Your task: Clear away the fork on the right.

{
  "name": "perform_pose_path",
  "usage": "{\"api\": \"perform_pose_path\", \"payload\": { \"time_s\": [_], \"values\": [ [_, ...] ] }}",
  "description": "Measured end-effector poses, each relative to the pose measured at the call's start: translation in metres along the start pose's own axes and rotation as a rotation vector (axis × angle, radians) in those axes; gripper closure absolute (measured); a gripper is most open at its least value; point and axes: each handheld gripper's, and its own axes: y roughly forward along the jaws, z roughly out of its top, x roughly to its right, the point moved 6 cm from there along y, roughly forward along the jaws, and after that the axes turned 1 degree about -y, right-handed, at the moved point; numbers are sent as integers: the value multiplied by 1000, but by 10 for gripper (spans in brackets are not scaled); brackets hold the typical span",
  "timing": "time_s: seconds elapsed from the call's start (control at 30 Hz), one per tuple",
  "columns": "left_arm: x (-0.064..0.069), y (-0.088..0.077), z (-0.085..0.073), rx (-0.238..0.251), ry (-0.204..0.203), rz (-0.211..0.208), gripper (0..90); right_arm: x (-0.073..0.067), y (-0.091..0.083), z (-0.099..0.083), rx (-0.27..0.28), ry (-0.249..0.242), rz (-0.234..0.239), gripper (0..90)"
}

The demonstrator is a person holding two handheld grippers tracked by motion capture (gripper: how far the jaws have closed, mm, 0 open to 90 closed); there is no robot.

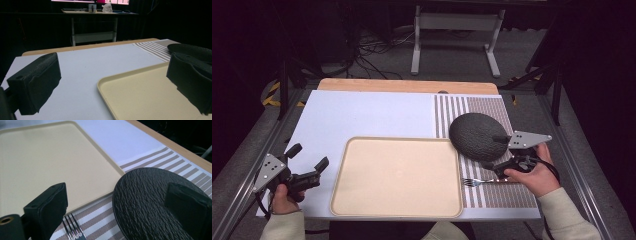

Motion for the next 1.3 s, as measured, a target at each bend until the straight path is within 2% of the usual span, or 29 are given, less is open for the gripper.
{"api": "perform_pose_path", "payload": {
  "time_s": [0.33,0.5,0.63,0.83,1.1,1.3],
  "values": [
    [0,0,0,-1,2,1,0,3,1,3,-112,-47,18,58],
    [0,0,0,0,2,-1,0,4,3,2,-213,-81,37,68],
    [-1,0,0,0,1,1,0,4,5,2,-247,-98,42,68],
    [0,0,1,1,2,-1,0,6,14,-3,-347,-130,62,70],
    [-2,-1,1,1,-1,1,0,4,19,-7,-453,-155,97,71],
    [-1,-1,1,2,-2,1,0,3,23,-10,-501,-181,116,69]
  ]
}}
